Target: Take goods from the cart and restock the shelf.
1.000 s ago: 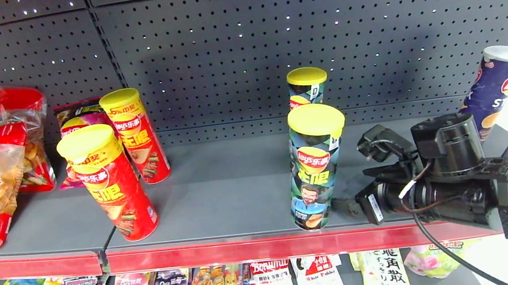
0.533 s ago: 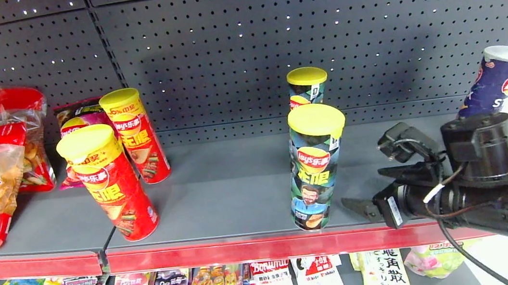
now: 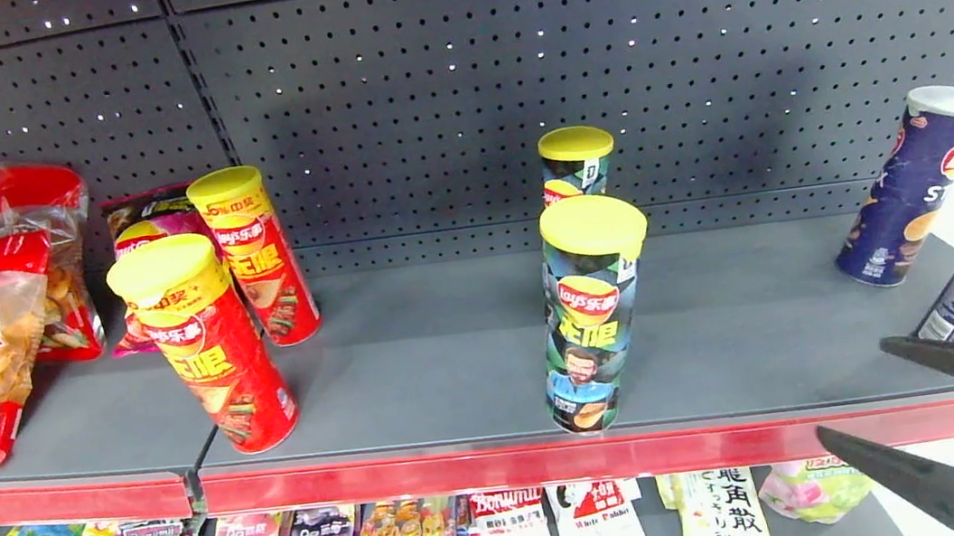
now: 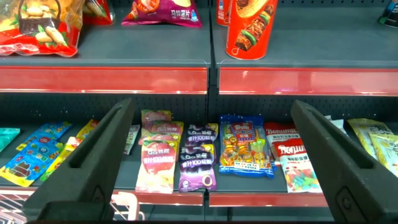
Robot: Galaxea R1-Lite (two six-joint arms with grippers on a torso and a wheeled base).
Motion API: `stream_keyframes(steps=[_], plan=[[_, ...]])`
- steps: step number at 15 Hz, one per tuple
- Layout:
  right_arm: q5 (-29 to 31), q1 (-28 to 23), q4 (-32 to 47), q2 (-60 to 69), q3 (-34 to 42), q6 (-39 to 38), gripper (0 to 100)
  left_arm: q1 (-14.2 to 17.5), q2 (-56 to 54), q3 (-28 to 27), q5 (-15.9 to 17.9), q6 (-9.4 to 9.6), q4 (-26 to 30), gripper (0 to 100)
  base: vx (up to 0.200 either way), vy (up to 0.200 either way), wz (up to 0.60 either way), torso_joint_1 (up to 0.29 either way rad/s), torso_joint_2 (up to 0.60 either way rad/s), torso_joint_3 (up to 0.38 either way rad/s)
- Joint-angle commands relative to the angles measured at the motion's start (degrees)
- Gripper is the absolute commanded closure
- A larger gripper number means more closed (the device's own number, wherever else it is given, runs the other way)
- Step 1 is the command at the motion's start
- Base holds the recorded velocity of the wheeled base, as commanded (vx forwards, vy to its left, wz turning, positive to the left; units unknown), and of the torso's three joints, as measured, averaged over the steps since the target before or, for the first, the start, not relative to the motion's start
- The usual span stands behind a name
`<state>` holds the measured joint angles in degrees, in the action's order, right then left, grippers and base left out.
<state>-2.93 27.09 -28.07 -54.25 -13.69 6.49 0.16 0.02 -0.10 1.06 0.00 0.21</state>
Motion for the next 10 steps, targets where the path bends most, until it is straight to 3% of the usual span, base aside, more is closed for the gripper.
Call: stream_keyframes(steps=[1, 2, 5, 8, 10], plan=[[-10.26, -17.60, 5.57, 29.29, 11.93, 2.04, 0, 0.02, -0.02, 0.01, -0.01, 0.00, -0.03, 0, 0.000, 0.000, 0.00, 0.000, 0.00, 0.000], [-8.76, -19.27, 10.50, 35.00, 11.76, 0.19, 0, 0.02, -0.02, 0.01, -0.01, 0.00, 0.06, 0, 0.000, 0.000, 0.00, 0.000, 0.00, 0.000], [4.77, -23.84, 23.68, 49.15, 13.07, -2.00, 0, 0.02, -0.02, 0.01, -0.01, 0.00, -0.03, 0, 0.000, 0.000, 0.00, 0.000, 0.00, 0.000], [4.68, -23.92, 26.84, 49.06, 13.69, -8.59, 0, 0.02, -0.02, 0.01, -0.01, 0.00, -0.03, 0, 0.000, 0.000, 0.00, 0.000, 0.00, 0.000], [0.55, -26.30, 28.60, 52.23, 13.51, -7.01, 0, 0.02, -0.02, 0.01, -0.01, 0.00, -0.03, 0, 0.000, 0.000, 0.00, 0.000, 0.00, 0.000]])
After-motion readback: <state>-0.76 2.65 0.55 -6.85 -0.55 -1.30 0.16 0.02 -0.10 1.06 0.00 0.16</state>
